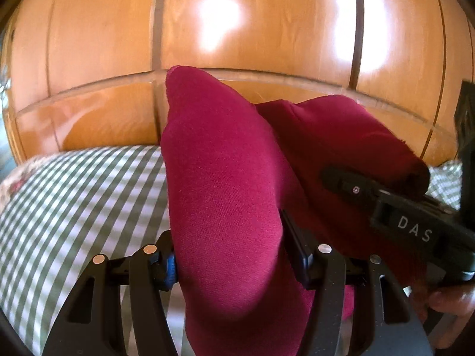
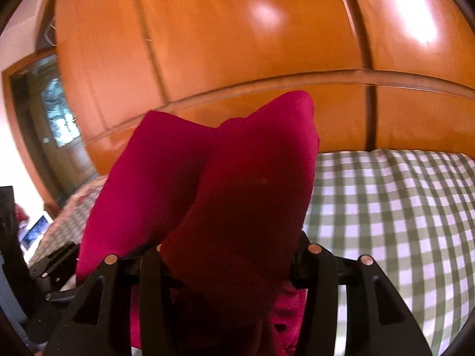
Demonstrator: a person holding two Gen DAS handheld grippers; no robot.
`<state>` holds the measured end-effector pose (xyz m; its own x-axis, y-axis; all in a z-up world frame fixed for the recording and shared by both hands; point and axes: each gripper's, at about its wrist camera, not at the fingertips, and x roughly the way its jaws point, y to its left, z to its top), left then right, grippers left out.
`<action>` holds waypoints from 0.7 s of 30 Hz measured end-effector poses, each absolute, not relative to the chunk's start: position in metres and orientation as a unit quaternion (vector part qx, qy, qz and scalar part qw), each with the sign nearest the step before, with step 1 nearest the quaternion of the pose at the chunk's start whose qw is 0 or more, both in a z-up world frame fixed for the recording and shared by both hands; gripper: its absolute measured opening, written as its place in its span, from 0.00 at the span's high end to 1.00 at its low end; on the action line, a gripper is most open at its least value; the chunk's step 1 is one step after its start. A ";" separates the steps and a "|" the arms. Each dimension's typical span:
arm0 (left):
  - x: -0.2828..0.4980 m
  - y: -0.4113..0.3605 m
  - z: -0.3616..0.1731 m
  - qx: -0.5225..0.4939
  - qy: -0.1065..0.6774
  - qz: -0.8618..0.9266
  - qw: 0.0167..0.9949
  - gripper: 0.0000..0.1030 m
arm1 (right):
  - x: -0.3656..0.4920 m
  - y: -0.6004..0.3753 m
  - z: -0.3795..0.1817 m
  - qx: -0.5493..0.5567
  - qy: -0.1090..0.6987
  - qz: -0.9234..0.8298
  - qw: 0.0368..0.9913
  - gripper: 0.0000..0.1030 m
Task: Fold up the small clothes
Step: 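Set the folded sweater down on the bed and open the right tool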
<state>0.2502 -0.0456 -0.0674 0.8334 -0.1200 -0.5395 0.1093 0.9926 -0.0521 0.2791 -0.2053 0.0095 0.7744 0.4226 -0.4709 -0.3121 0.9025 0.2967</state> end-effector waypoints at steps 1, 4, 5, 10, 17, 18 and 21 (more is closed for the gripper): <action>0.256 -0.047 -0.071 -0.004 0.289 -0.055 0.956 0.40 | 0.283 -0.205 0.005 0.092 0.277 0.185 0.938 0.54; 0.277 -0.037 -0.085 -0.035 0.323 -0.037 0.945 0.31 | 0.301 -0.209 -0.017 0.092 0.319 0.146 0.932 0.43; 0.279 -0.031 -0.088 -0.052 0.327 -0.038 0.943 0.27 | 0.307 -0.212 -0.023 0.103 0.333 0.139 0.927 0.40; 0.273 -0.033 -0.087 -0.039 0.318 -0.030 0.947 0.27 | 0.311 -0.214 -0.027 0.104 0.343 0.118 0.926 0.22; 0.225 -0.026 -0.077 -0.062 0.288 -0.043 0.955 0.27 | 0.250 -0.234 -0.014 0.115 0.299 0.125 0.939 0.10; 0.221 -0.024 -0.077 -0.065 0.287 -0.045 0.955 0.27 | 0.240 -0.235 -0.013 0.112 0.296 0.128 0.940 0.09; 0.212 -0.023 -0.076 -0.063 0.288 -0.032 0.955 0.27 | 0.218 -0.233 -0.009 0.084 0.298 0.119 0.943 0.08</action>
